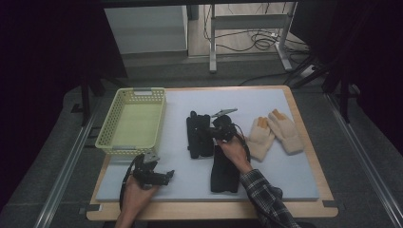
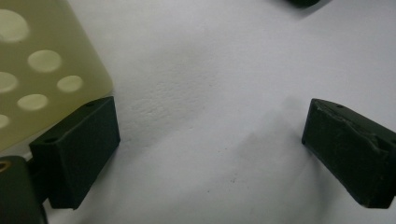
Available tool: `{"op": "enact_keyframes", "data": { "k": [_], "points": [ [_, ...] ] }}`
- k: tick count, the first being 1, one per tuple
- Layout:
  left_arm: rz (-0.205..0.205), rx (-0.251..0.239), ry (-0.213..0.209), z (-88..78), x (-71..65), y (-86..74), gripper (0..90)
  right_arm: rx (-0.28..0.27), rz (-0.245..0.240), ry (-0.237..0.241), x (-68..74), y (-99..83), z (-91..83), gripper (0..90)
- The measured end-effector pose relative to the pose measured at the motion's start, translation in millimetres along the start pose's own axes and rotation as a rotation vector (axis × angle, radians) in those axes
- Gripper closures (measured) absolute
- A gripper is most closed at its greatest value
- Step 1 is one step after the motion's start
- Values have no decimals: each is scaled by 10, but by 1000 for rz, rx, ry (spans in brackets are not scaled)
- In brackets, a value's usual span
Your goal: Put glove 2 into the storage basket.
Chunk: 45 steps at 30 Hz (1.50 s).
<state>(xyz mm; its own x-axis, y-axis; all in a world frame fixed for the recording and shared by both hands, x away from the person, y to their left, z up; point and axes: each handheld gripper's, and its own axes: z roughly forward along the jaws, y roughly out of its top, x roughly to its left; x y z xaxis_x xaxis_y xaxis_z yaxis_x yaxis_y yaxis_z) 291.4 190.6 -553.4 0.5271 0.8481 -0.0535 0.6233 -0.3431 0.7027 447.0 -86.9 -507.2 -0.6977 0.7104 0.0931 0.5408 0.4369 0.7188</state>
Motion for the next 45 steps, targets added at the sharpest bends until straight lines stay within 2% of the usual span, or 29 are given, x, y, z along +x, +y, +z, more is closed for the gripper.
{"op": "enact_keyframes", "data": {
  "k": [1,2,3,4,6,7,8,10,13,16,18,19,23,26,29,33,36,40,42,43,44,45],
  "points": [
    [0,1,0,-1,0,0,44,0,0,0,0,0,0,857],
    [1,1,1,-1,1,0,44,-10,-8,-27,-30,29,-166,857],
    [1,1,1,-1,1,0,44,-10,-8,-27,-30,29,-166,857],
    [0,0,0,0,0,0,44,-21,-10,-40,-78,53,-307,857],
    [0,1,0,-1,0,1,44,-37,-11,-64,-134,80,-461,857],
    [0,1,0,-1,0,1,44,-37,-11,-64,-134,80,-461,857],
    [1,1,0,-1,0,1,44,-35,-16,-88,-174,114,-599,855],
    [0,1,0,0,0,1,44,-32,-26,-103,-168,139,-663,848],
    [0,1,0,0,0,1,44,-27,-30,-103,-130,156,-664,841],
    [1,1,0,-1,0,0,44,-23,-47,-86,-4,194,-554,828],
    [1,1,-1,-1,1,0,44,-23,-56,-52,141,242,-398,802],
    [1,1,-1,-1,1,0,44,-23,-56,-52,141,242,-398,802],
    [1,0,0,-1,2,-1,44,-13,-91,27,465,322,-107,707],
    [1,0,0,-1,1,-1,44,-16,-125,34,575,352,-23,665],
    [1,1,0,-1,2,0,44,-8,-134,9,502,350,-7,643],
    [1,1,0,0,2,0,44,11,-132,-28,295,289,24,577],
    [1,1,0,-1,1,0,44,39,-127,-14,186,220,112,485],
    [0,0,-1,-1,1,0,44,68,-154,-40,122,132,262,381],
    [1,1,0,-1,1,0,44,82,-151,-23,85,92,334,375],
    [0,0,0,0,0,0,44,67,-138,-5,65,76,351,388],
    [1,0,0,0,0,0,44,60,-124,14,50,67,355,434],
    [1,0,0,0,0,0,44,60,-122,39,44,62,352,521]
  ]
}}
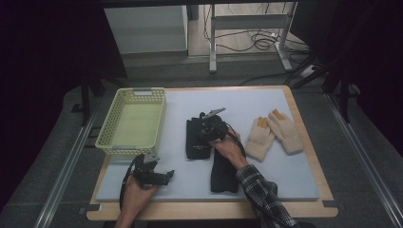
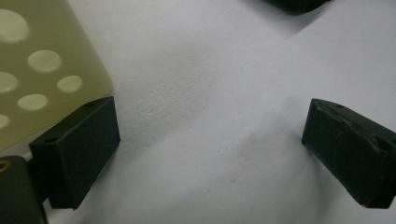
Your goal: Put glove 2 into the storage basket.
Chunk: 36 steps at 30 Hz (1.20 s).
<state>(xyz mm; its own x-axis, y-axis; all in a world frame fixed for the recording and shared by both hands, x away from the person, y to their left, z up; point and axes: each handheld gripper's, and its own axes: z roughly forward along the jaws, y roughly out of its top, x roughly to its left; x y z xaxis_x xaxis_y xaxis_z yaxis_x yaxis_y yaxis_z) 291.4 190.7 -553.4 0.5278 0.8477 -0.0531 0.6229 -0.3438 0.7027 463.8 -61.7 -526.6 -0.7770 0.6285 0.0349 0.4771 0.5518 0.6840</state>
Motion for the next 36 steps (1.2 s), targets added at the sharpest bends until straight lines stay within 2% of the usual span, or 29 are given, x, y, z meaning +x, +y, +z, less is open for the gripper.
{"op": "enact_keyframes", "data": {
  "k": [2,5,6,10,14,15,19,25,30,36],
  "points": [
    [0,0,0,0,0,0,44,3,19,56,4,-6,-5,688],
    [1,1,1,0,0,0,44,16,29,82,29,-2,-16,854],
    [1,1,1,0,0,0,44,19,27,82,34,0,-21,868],
    [-1,1,0,0,0,0,44,32,18,48,89,23,-58,879],
    [0,1,1,0,0,0,44,-1,73,55,95,54,-181,880],
    [0,2,0,0,1,0,44,-8,74,59,95,58,-212,880],
    [0,2,1,-1,1,0,44,-43,97,81,126,83,-420,880],
    [-1,1,0,-1,0,0,44,-92,95,86,187,98,-798,879],
    [1,1,0,-1,1,1,44,-125,107,89,238,-9,-1167,879],
    [-2,-2,1,1,-1,1,44,-129,131,74,288,-289,-1481,879]
  ]
}}
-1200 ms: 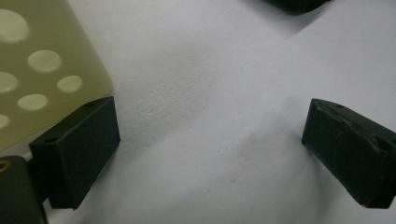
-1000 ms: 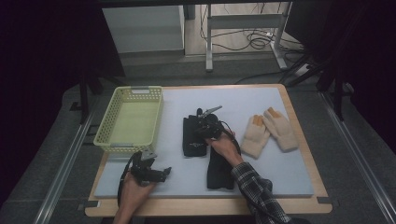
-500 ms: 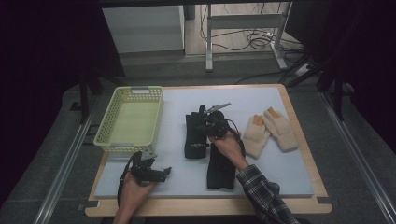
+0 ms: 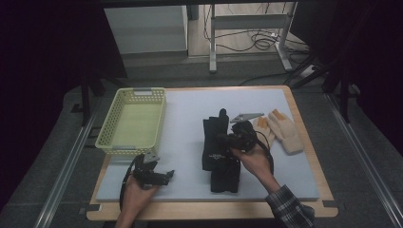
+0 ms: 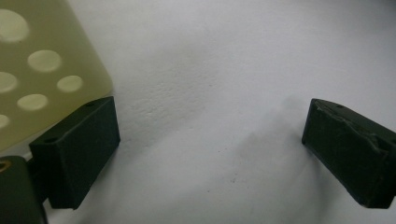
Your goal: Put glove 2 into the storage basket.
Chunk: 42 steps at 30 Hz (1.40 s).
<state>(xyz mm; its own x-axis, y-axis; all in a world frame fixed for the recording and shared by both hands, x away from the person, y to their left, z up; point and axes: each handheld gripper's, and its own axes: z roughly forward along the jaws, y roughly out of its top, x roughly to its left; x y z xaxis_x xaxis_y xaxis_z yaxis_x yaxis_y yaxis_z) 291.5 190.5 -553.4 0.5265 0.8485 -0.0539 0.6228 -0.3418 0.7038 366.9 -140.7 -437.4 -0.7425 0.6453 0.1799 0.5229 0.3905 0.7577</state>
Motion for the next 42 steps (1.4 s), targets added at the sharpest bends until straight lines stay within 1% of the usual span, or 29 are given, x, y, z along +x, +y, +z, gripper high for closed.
{"op": "enact_keyframes", "data": {
  "k": [3,7,9,12,14,15,16,17,19,21,22,24,26,28,29,30,31,32,35,36,38,39,42],
  "points": [
    [0,-1,0,0,0,0,44,10,13,-3,17,-143,-106,878],
    [0,-2,1,1,-1,-1,45,10,53,-5,13,-344,-202,878],
    [3,1,0,-1,2,0,44,7,69,-6,-6,-418,-204,878],
    [0,1,0,-1,0,-1,44,13,95,-8,-53,-513,-153,875],
    [1,1,0,-1,0,-1,44,28,92,-28,-85,-589,-96,863],
    [1,1,-1,-1,1,-1,44,39,89,-34,-102,-627,-69,837],
    [0,1,-1,-1,1,-1,44,61,92,-32,-119,-666,-37,775],
    [0,1,-1,-1,1,-1,44,62,89,-40,-126,-688,-26,712],
    [1,1,-1,-1,1,-1,44,50,74,-59,-136,-695,-60,621],
    [0,1,-1,-1,1,-1,44,36,46,-89,-147,-677,-138,581],
    [0,1,-1,-1,1,-1,44,31,34,-98,-155,-673,-168,576],
    [0,1,-1,-1,1,-1,44,30,1,-127,-181,-683,-246,577],
    [0,1,-1,-1,1,0,44,48,-4,-142,-222,-737,-292,622],
    [0,1,-1,-1,1,0,44,71,-23,-159,-252,-809,-309,703],
    [1,1,0,-1,0,-1,44,79,-31,-171,-263,-850,-315,765],
    [1,1,0,-1,0,-1,44,82,-32,-173,-274,-891,-325,819],
    [1,1,0,-2,0,-1,44,75,-29,-166,-280,-923,-331,862],
    [1,1,0,-1,0,-1,44,64,-25,-153,-283,-971,-342,883],
    [-1,2,0,-1,1,0,44,52,-37,-146,-252,-1083,-337,885],
    [-1,1,0,-1,0,0,44,50,-32,-141,-238,-1121,-320,885],
    [0,2,0,0,-1,1,43,62,-34,-129,-225,-1191,-286,885],
    [0,2,1,-1,-1,0,44,57,-32,-118,-207,-1228,-267,885],
    [0,3,1,0,-2,2,43,86,-41,-104,-161,-1299,-183,885]
  ]
}}
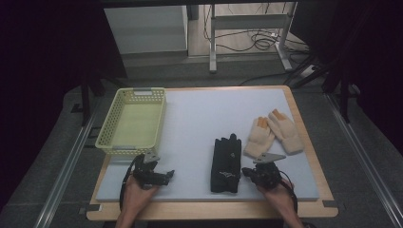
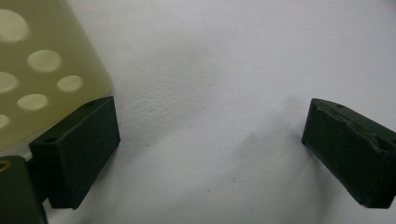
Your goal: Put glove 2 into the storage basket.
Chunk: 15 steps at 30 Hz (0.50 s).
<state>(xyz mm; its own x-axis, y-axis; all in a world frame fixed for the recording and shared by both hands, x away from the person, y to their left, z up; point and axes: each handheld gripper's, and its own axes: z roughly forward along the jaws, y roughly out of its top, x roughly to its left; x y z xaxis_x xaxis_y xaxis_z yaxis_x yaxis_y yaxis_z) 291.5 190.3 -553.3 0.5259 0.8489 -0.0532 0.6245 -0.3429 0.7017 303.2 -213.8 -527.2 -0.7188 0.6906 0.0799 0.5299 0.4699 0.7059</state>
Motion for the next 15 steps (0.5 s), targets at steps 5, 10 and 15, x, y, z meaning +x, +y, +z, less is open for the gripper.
{"op": "enact_keyframes", "data": {
  "k": [5,10,15],
  "points": [
    [-1,4,-1,2,1,5,42,-1,-12,24,68,42,60,885],
    [1,5,-1,1,3,6,42,2,-40,43,200,110,156,883],
    [4,6,-3,-2,4,4,44,-16,-50,57,284,188,288,883]
  ]
}}
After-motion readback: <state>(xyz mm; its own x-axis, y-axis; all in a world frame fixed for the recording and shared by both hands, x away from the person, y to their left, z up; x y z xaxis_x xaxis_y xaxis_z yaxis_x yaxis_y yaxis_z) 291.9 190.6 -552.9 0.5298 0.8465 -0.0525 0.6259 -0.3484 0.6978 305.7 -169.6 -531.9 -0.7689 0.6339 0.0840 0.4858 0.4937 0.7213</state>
